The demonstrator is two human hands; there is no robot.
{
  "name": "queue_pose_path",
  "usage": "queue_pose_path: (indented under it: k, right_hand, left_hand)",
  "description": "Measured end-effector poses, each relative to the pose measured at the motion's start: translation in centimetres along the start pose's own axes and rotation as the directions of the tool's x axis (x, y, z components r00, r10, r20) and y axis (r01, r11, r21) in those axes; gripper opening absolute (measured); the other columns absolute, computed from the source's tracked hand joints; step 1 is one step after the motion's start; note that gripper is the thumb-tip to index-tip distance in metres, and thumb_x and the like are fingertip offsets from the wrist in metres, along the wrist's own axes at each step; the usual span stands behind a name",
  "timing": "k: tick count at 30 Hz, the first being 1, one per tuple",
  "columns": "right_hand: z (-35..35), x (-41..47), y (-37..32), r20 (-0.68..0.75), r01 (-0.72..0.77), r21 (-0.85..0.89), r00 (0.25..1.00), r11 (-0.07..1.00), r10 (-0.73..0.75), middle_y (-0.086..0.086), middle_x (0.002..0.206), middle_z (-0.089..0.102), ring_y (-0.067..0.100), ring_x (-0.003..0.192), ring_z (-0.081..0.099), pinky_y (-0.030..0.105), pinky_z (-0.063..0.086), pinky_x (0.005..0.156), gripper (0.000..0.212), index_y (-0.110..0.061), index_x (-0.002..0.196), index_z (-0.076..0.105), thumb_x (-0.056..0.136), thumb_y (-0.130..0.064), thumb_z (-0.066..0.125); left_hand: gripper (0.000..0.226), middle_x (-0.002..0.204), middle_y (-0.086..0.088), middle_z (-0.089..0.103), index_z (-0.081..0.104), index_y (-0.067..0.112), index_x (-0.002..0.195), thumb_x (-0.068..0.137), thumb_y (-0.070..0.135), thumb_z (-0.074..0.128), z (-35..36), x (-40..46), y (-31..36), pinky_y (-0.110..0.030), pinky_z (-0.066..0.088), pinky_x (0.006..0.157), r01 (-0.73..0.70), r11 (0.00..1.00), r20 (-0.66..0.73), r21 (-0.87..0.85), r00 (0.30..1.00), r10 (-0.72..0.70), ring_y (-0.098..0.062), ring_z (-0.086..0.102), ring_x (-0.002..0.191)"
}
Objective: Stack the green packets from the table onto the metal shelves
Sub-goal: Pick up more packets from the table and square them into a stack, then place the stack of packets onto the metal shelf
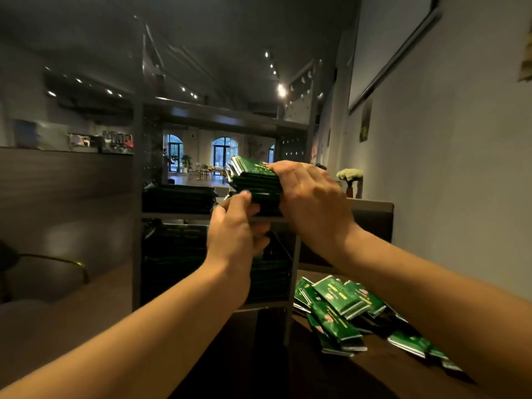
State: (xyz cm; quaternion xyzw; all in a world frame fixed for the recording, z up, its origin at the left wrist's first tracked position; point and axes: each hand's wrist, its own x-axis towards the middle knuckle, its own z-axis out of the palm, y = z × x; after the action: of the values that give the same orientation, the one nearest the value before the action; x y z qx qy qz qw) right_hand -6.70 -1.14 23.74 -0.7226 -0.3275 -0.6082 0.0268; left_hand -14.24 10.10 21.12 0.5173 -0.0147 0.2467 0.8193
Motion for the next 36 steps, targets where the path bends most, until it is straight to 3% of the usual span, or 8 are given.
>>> queue_pose_path:
  k: [5, 10, 14, 22, 25, 29, 32, 36]
  right_hand:
    - [3.3, 4.7, -0.3, 0.158, 0.025, 0.055, 0.987, 0.998, -0.034, 0.016, 0.089, 0.069, 0.035, 0.075, 0.067, 0.041, 0.054, 0.065, 0.034, 0.0, 0.113, 0.061, 0.089, -0.011, 0.04]
    - [7.1, 7.9, 0.6, 0.566, -0.128, 0.014, 0.819, 0.992, 0.098, 0.015, 0.113, 0.063, 0.034, 0.099, 0.063, 0.037, 0.047, 0.074, 0.032, -0.013, 0.13, 0.046, 0.098, -0.013, 0.046]
    - [9.7, 9.6, 2.0, 0.623, -0.136, 0.034, 0.778, 0.99, 0.086, 0.014, 0.117, 0.062, 0.032, 0.103, 0.061, 0.036, 0.045, 0.079, 0.04, -0.012, 0.135, 0.043, 0.096, -0.007, 0.048]
    - [12.3, 9.7, 3.5, 0.696, -0.126, 0.07, 0.717, 0.989, 0.042, 0.004, 0.096, 0.057, 0.01, 0.068, 0.047, 0.021, 0.035, 0.057, 0.035, -0.02, 0.135, 0.043, 0.1, -0.014, 0.04]
    - [12.3, 9.9, 3.6, 0.792, -0.169, 0.067, 0.608, 0.983, 0.05, 0.006, 0.102, 0.058, 0.012, 0.068, 0.047, 0.022, 0.032, 0.051, 0.05, -0.022, 0.141, 0.036, 0.095, -0.004, 0.047]
    - [11.8, 10.9, 3.1, 0.9, -0.259, 0.067, 0.432, 0.963, 0.054, 0.009, 0.124, 0.052, 0.014, 0.08, 0.055, 0.018, 0.044, 0.056, 0.038, -0.011, 0.135, 0.048, 0.098, -0.007, 0.042]
    - [11.3, 10.8, 2.8, 0.878, -0.249, 0.023, 0.469, 0.968, 0.1, 0.017, 0.13, 0.056, 0.029, 0.107, 0.059, 0.032, 0.05, 0.081, 0.034, -0.002, 0.127, 0.056, 0.098, -0.006, 0.04]
    - [10.6, 10.5, 2.3, 0.821, -0.338, 0.052, 0.55, 0.94, 0.152, 0.012, 0.143, 0.048, 0.029, 0.124, 0.05, 0.028, 0.042, 0.087, 0.041, -0.011, 0.136, 0.05, 0.096, -0.004, 0.043]
  left_hand:
    - [0.02, 0.093, -0.005, 0.062, 0.056, 0.017, 0.112, 0.093, 0.012, 0.051, -2.9, 1.6, -0.3, -0.025, 0.043, 0.052, 0.011, 0.996, -0.036, 0.093, 0.999, -0.007, -0.013, 0.054, 0.066]
    - [0.014, 0.083, -0.006, 0.059, 0.059, 0.018, 0.103, 0.09, 0.015, 0.055, -4.9, 3.4, 0.1, -0.037, 0.044, 0.065, 0.004, 0.988, -0.034, 0.156, 0.999, 0.001, -0.018, 0.053, 0.069]
    - [0.008, 0.066, -0.002, 0.054, 0.062, 0.012, 0.085, 0.089, 0.014, 0.056, -6.1, 3.9, 0.9, -0.036, 0.043, 0.068, -0.017, 0.986, -0.007, 0.167, 1.0, 0.019, -0.016, 0.05, 0.066]
    - [0.017, 0.062, -0.001, 0.053, 0.065, 0.017, 0.081, 0.091, 0.011, 0.053, -7.5, 4.9, 0.5, -0.031, 0.04, 0.058, -0.058, 0.985, -0.024, 0.162, 0.998, 0.063, -0.016, 0.047, 0.058]
    - [0.019, 0.068, -0.003, 0.055, 0.065, 0.018, 0.079, 0.091, 0.008, 0.053, -7.6, 4.9, 0.3, -0.033, 0.04, 0.062, -0.062, 0.985, -0.042, 0.161, 0.997, 0.07, -0.018, 0.048, 0.064]
    - [0.023, 0.077, 0.0, 0.061, 0.063, 0.021, 0.084, 0.092, 0.004, 0.05, -8.1, 5.1, 0.2, -0.028, 0.034, 0.054, -0.02, 0.987, -0.035, 0.162, 0.999, 0.026, -0.013, 0.045, 0.056]
    - [0.025, 0.084, -0.001, 0.062, 0.062, 0.022, 0.087, 0.092, 0.002, 0.046, -8.2, 5.5, 0.1, -0.027, 0.031, 0.054, 0.003, 0.984, -0.058, 0.18, 0.998, 0.007, -0.012, 0.045, 0.054]
    - [0.021, 0.08, -0.002, 0.061, 0.061, 0.021, 0.087, 0.092, 0.005, 0.05, -7.9, 5.5, 0.0, -0.026, 0.035, 0.052, -0.039, 0.976, -0.051, 0.214, 0.997, 0.051, -0.01, 0.047, 0.051]
